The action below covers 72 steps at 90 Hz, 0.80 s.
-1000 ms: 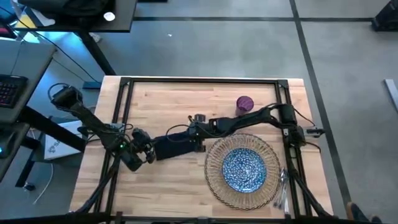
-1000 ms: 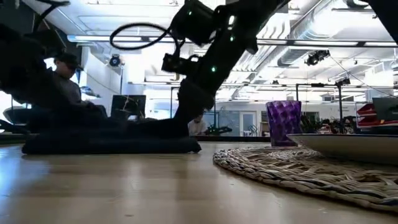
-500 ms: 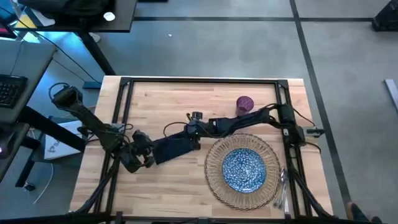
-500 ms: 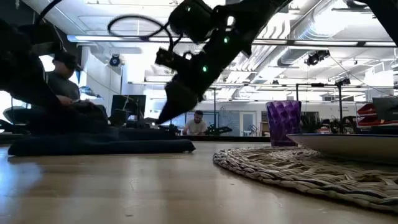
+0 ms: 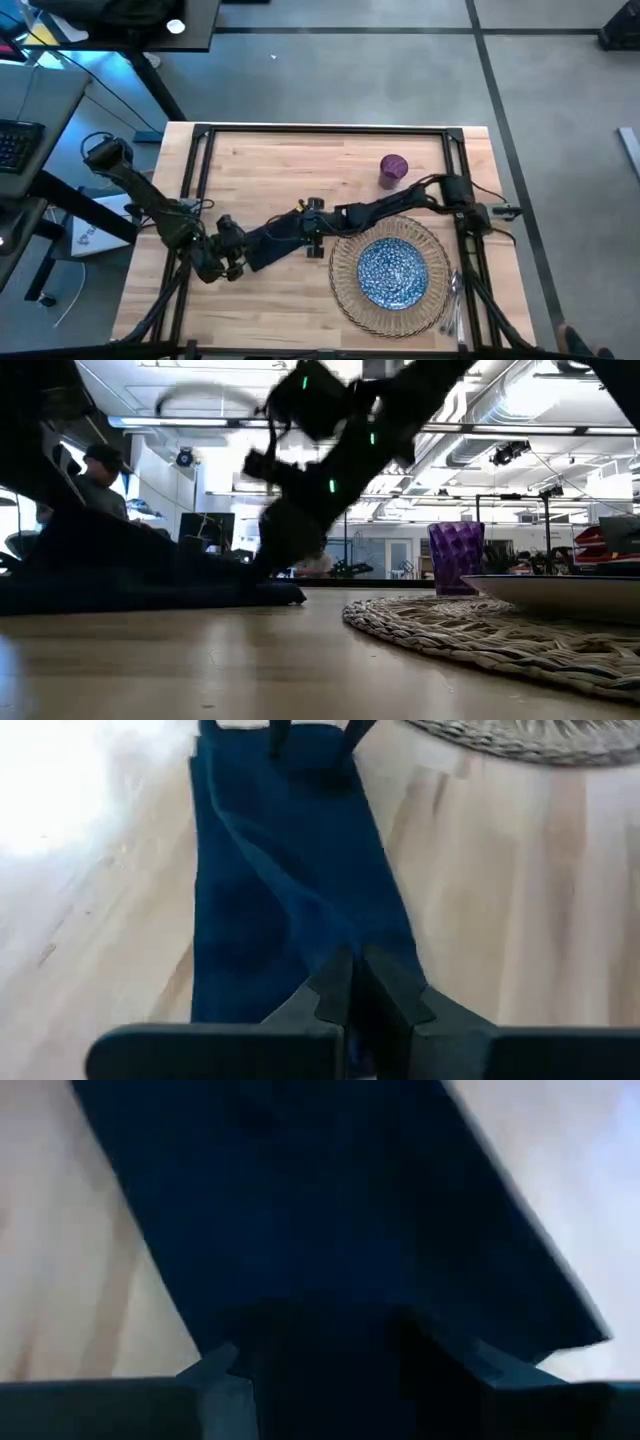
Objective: Set table place
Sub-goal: Fold the blue table napkin
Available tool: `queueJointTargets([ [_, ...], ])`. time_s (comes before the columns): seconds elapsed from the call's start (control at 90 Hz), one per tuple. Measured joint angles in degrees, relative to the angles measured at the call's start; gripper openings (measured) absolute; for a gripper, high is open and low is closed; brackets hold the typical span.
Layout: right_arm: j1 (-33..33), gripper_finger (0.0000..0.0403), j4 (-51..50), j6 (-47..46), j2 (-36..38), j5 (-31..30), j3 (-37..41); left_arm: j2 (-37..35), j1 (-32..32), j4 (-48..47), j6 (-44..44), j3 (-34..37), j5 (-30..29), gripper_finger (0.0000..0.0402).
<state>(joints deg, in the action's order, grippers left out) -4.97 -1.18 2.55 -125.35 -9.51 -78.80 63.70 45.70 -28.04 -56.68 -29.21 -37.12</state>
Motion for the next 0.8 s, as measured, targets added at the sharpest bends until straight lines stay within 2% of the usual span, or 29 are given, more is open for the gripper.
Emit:
queueJointTargets([
  [0.122,0.1,0.0145,0.2,-2.3,-0.9,0.8,-0.2,0.0,1.7,-0.7,-3.1,0.0,4.5,0.0],
  [0.489,0.4,0.0146,-0.2,-2.6,-0.8,-1.5,-0.2,2.8,6.0,-1.5,-12.0,1.4,9.7,0.0],
  [0.622,0.4,0.0146,-0.2,-2.6,-0.8,-1.5,-0.3,4.4,6.1,-4.7,-13.6,1.4,8.3,0.0],
  [0.8,0.4,0.0146,0.0,-2.6,-0.6,-1.5,-0.3,2.4,5.5,-5.2,-12.7,1.4,6.2,0.0],
])
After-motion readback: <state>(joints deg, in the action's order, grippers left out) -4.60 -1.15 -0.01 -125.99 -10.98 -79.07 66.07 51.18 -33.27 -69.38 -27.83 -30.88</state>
